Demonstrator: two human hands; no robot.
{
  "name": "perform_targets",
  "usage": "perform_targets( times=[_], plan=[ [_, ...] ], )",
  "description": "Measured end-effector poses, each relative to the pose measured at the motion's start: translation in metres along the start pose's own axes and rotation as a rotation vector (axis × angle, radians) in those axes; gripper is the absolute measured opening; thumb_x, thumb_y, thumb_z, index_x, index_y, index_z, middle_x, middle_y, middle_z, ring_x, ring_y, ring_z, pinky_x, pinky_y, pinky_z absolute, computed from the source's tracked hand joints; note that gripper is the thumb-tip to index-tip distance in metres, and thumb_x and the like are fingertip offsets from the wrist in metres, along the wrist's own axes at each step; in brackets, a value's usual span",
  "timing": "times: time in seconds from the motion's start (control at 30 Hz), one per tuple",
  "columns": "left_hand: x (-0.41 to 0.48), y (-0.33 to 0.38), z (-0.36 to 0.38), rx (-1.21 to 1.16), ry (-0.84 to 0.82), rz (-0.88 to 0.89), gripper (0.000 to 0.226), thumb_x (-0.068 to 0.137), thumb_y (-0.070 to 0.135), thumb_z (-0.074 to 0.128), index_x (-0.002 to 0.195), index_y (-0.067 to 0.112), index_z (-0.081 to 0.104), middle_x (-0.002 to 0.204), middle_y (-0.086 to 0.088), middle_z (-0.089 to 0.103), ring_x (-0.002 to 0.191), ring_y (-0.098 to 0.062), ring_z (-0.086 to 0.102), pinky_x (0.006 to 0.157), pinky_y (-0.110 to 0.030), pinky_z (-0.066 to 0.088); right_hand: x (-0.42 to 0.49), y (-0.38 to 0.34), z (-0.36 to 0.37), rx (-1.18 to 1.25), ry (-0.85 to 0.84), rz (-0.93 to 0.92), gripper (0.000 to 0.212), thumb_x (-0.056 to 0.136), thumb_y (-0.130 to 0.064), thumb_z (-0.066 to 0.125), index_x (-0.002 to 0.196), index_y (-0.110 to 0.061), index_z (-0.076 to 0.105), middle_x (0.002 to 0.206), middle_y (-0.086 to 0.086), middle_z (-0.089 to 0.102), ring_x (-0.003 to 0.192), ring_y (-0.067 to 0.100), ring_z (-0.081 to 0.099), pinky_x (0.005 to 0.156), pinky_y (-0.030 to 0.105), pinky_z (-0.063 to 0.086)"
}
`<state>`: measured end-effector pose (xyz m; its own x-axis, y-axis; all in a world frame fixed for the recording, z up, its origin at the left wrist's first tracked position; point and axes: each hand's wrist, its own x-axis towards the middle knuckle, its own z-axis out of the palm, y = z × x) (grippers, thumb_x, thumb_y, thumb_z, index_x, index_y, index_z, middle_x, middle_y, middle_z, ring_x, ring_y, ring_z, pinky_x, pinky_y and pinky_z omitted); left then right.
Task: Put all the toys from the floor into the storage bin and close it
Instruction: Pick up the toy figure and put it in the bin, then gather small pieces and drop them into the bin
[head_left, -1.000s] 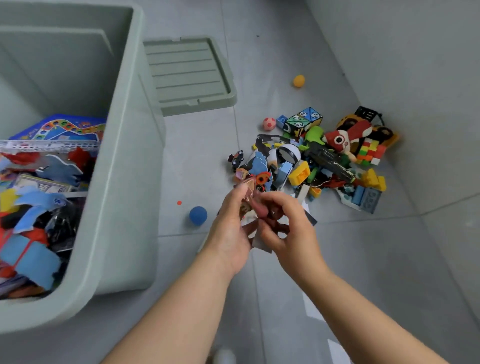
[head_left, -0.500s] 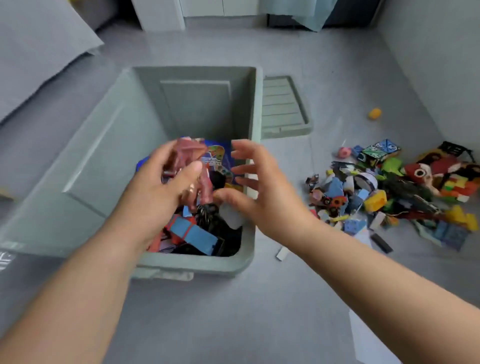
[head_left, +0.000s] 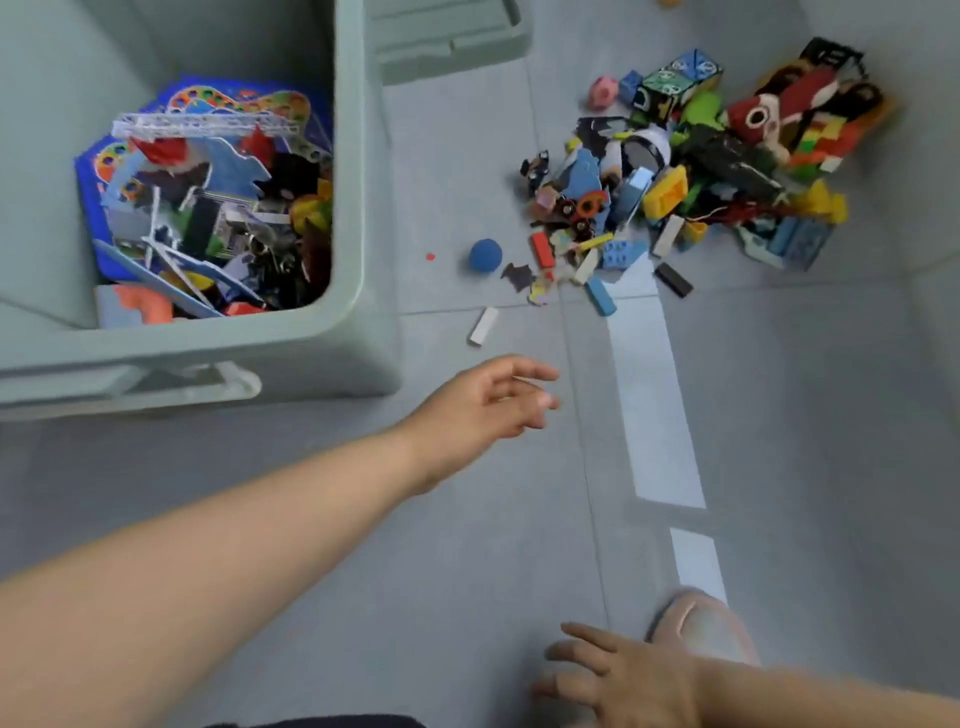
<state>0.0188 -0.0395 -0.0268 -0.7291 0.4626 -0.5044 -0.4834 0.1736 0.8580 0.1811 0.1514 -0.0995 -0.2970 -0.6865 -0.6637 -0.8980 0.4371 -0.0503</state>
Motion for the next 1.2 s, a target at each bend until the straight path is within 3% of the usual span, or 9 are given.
perform_targets(
  times=[0.1, 0.23, 0.43, 0.53, 0.67, 0.73, 0.9, 1.07, 1.2],
  plan=[
    [0.031, -0.047, -0.009, 0.333, 0.148, -0.09, 0.043, 0.087, 0.014, 0.063, 0.126, 0.02, 0.048, 0.121, -0.002, 0.054, 0.111, -0.019, 0.051, 0.081, -0.01, 0.041, -0.006, -0.008, 0.01, 0.044, 0.051, -0.047, 0.042, 0.096, -0.023, 0.005, 0.114, -0.04, 0.039, 0.114, -0.015, 0.034, 0.104, -0.002, 0.052, 0.118, 0.046, 0.0],
    [0.064, -0.067, -0.026, 0.829, 0.372, 0.002, 0.091, 0.078, 0.02, 0.073, 0.149, 0.025, 0.015, 0.153, -0.006, 0.015, 0.14, -0.023, 0.015, 0.112, -0.027, 0.014, -0.033, 0.034, -0.008, 0.193, 0.166, -0.066, 0.04, 0.079, -0.034, 0.042, 0.115, -0.05, 0.051, 0.12, -0.011, 0.06, 0.105, 0.012, 0.063, 0.091, 0.03, 0.048],
    [0.155, -0.031, -0.041, 0.604, 0.908, 0.044, 0.105, 0.074, 0.031, 0.076, 0.15, 0.025, 0.005, 0.158, -0.008, 0.002, 0.145, -0.032, 0.004, 0.116, -0.036, 0.008, -0.041, 0.114, -0.029, 0.549, 0.32, 0.302, 0.059, 0.071, -0.032, 0.065, 0.126, -0.033, 0.045, 0.131, -0.003, 0.052, 0.115, 0.016, 0.053, 0.092, 0.019, 0.041],
    [0.195, -0.016, -0.048, 0.697, 0.741, -0.001, 0.092, 0.079, 0.033, 0.072, 0.149, 0.034, 0.012, 0.159, -0.002, 0.004, 0.144, -0.032, 0.006, 0.115, -0.039, 0.014, -0.043, 0.136, -0.025, 0.73, 0.45, 0.517, 0.052, 0.09, -0.031, 0.051, 0.136, -0.038, 0.028, 0.144, -0.01, 0.026, 0.131, 0.01, 0.027, 0.101, 0.013, 0.025],
    [0.211, -0.022, -0.052, 0.825, 0.628, 0.017, 0.027, 0.092, 0.013, 0.055, 0.118, 0.015, 0.061, 0.14, -0.007, 0.039, 0.126, -0.03, 0.033, 0.093, -0.021, 0.029, -0.048, 0.146, -0.024, 0.781, 0.364, 0.562, 0.053, 0.091, -0.033, 0.051, 0.137, -0.038, 0.025, 0.144, -0.01, 0.022, 0.131, 0.01, 0.025, 0.102, 0.017, 0.028],
    [0.198, -0.03, -0.051, 0.855, 0.666, 0.053, 0.023, 0.094, 0.005, 0.047, 0.108, 0.011, 0.064, 0.131, -0.009, 0.043, 0.119, -0.031, 0.036, 0.081, -0.017, 0.026, -0.048, 0.147, -0.023, 0.81, 0.395, 0.562, 0.053, 0.09, -0.032, 0.053, 0.137, -0.036, 0.028, 0.142, -0.009, 0.025, 0.129, 0.011, 0.027, 0.103, 0.021, 0.032],
    [0.145, -0.045, -0.034, 0.937, 0.581, 0.099, 0.035, 0.086, 0.009, 0.045, 0.121, 0.014, 0.05, 0.128, -0.011, 0.044, 0.114, -0.032, 0.039, 0.085, -0.029, 0.033, -0.064, 0.137, -0.003, 0.944, 0.425, 0.678, 0.053, 0.085, -0.024, 0.061, 0.133, -0.028, 0.038, 0.135, -0.001, 0.038, 0.122, 0.021, 0.04, 0.102, 0.033, 0.037],
    [0.111, -0.064, -0.022, 1.24, 0.309, -0.128, 0.065, 0.087, 0.015, 0.047, 0.146, 0.022, 0.021, 0.134, -0.021, 0.04, 0.12, -0.041, 0.036, 0.097, -0.046, 0.036, -0.1, 0.099, 0.024, 1.174, 0.459, 0.837, 0.053, 0.082, -0.015, 0.064, 0.13, -0.022, 0.043, 0.125, 0.002, 0.045, 0.109, 0.016, 0.047, 0.098, 0.036, 0.041],
    [0.112, -0.067, -0.014, 1.299, 0.225, -0.167, 0.07, 0.094, 0.035, 0.043, 0.151, 0.022, 0.005, 0.145, -0.025, 0.03, 0.127, -0.046, 0.031, 0.105, -0.048, 0.028, -0.145, 0.055, 0.062, 1.426, 0.443, 1.181, 0.046, 0.085, -0.012, 0.06, 0.127, -0.021, 0.045, 0.12, 0.0, 0.046, 0.104, 0.017, 0.047, 0.092, 0.031, 0.04]
  ],
)
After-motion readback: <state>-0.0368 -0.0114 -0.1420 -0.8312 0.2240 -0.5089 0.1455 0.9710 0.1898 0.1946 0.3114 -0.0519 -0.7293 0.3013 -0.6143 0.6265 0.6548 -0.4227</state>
